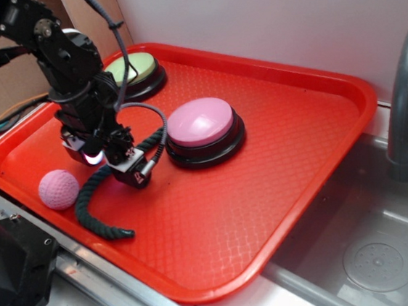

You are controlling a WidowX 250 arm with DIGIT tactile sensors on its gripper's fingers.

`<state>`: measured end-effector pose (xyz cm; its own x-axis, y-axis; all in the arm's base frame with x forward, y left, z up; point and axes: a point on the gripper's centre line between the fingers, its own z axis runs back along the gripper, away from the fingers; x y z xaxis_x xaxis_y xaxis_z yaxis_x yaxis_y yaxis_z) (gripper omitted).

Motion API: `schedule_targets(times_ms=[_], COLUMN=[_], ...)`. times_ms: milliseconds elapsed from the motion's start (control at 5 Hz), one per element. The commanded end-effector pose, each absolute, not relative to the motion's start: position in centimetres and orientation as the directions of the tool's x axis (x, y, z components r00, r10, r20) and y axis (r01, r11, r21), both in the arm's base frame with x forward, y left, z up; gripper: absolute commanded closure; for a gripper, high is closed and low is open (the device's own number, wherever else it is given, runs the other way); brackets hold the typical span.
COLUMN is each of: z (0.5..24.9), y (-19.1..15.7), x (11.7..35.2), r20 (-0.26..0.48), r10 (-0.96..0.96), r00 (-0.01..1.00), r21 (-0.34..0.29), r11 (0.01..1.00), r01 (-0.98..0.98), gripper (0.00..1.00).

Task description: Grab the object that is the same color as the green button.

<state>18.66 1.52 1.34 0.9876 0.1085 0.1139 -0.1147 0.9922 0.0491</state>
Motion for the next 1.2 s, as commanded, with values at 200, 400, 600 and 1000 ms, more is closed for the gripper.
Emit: schedule_targets(times_ms=[200, 400, 600, 1000], z=[0.4, 0.4, 0.7, 8.5], y=[1.9, 2.1, 2.5, 3.2], x=[18.7, 18.6, 18.6, 22.3], r20=[0.137, 0.137, 0.114, 0.045], r10=[0.127, 0.146, 0.198, 0.337], r00=[0.982, 0.98, 0.974, 0.941], r21=[0.018, 0.021, 0.02, 0.049], r11=[0.991, 0.988, 0.979, 0.94], r01=[-0.131, -0.15, -0.202, -0.339], gripper=[1.0, 1.0, 1.0, 1.0])
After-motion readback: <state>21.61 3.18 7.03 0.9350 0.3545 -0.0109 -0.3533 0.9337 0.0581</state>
